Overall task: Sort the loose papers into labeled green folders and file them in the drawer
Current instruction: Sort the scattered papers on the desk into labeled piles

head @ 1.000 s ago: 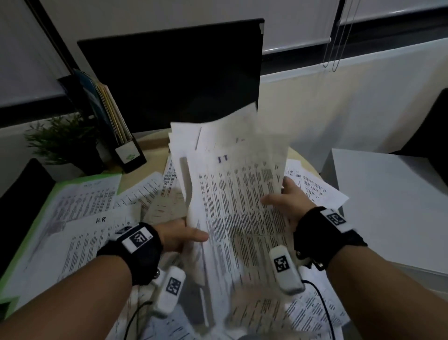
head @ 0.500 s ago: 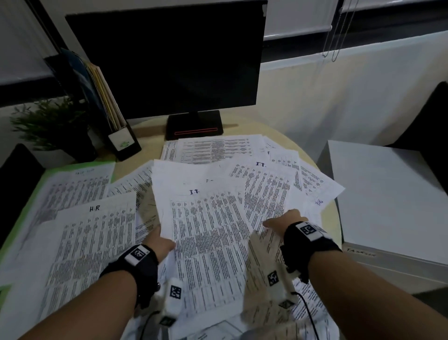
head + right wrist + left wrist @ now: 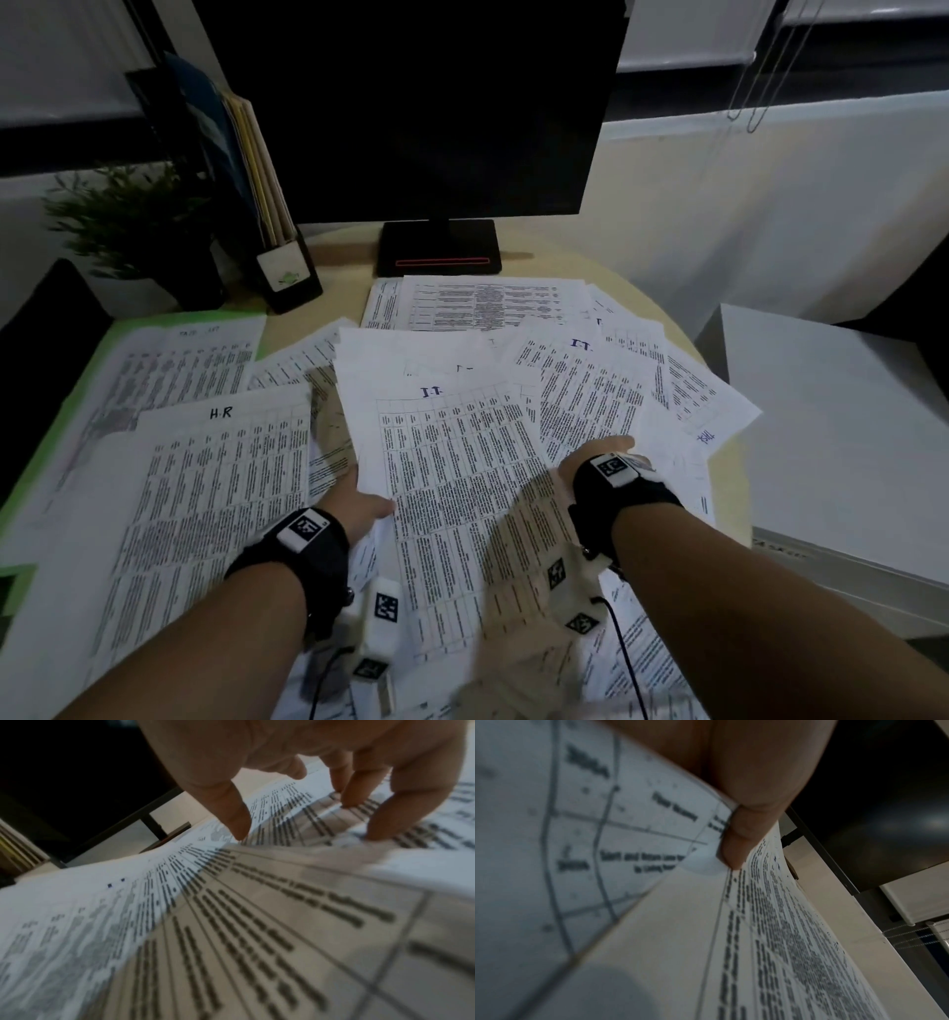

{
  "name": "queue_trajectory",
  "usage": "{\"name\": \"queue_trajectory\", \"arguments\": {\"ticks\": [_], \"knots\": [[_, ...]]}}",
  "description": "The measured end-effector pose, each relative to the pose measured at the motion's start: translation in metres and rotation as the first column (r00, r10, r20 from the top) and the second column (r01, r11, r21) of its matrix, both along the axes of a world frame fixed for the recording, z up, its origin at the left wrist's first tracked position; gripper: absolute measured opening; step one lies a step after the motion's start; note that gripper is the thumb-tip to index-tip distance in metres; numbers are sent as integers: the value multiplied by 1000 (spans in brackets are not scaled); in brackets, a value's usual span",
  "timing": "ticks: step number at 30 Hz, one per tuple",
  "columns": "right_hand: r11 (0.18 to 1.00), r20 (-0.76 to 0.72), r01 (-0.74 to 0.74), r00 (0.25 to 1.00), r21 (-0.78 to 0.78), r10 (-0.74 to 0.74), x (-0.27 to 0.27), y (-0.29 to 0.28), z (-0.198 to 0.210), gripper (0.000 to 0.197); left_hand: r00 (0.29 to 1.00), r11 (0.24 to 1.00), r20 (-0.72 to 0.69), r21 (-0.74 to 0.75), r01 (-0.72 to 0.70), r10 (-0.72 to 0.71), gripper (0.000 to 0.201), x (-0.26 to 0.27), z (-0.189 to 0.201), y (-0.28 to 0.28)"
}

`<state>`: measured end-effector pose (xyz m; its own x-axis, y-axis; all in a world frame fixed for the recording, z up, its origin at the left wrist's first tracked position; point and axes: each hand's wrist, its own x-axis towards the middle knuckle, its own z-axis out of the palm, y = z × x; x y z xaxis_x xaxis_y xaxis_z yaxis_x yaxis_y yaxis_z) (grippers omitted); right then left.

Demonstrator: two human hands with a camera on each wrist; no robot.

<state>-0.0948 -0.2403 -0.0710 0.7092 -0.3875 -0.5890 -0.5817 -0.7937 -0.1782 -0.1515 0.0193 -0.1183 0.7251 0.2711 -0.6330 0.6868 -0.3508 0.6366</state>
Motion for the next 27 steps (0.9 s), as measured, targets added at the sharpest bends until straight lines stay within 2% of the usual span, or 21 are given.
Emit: {"name": "queue_trajectory", "arguments": {"ticks": [3,4,5,8,10,12,15,19,21,23,25,27], "knots": [[997,21,-76,997,-7,76,7,1,-13,89,1000,1000,-8,-28,4,-4,76,-2,-6,6],[985,-69,-166,984,-44,163,4,0,-6,88,1000,1000,-9,-27,7,-7,77,-2,-7,8],[967,-130,-248,962,-56,239,7,-4,-7,79,1000,999,0,-30,14,-14,77,-3,-6,8],[879,-171,-461,882,-119,439,5,-12,0,39,1000,999,-4,-21,24,-24,85,-3,-6,9],[884,-171,-443,892,-151,419,-3,-15,-1,36,1000,999,5,-23,30,-30,82,-2,-7,10],[894,-106,-422,906,-150,410,-2,-17,-9,43,999,999,6,-27,35,-35,79,-2,-7,9],[938,-24,-323,946,-127,322,0,-7,-10,38,999,999,2,-21,32,-32,71,-3,-3,6],[994,89,-99,991,-42,102,4,-5,-10,72,999,999,-12,8,31,-31,71,-2,-4,6],[999,89,-30,995,-31,33,4,-3,-10,81,999,999,-19,21,27,-26,72,-1,-5,6],[1000,85,4,996,18,-5,7,-2,-11,77,1000,999,-10,22,25,-25,68,-2,-6,6],[996,89,-34,996,88,26,6,-4,-11,60,999,999,-1,40,34,-34,66,-3,-8,6],[994,51,-93,995,57,90,1,-5,-11,49,999,998,1,50,44,-44,66,-4,-8,5]]}}
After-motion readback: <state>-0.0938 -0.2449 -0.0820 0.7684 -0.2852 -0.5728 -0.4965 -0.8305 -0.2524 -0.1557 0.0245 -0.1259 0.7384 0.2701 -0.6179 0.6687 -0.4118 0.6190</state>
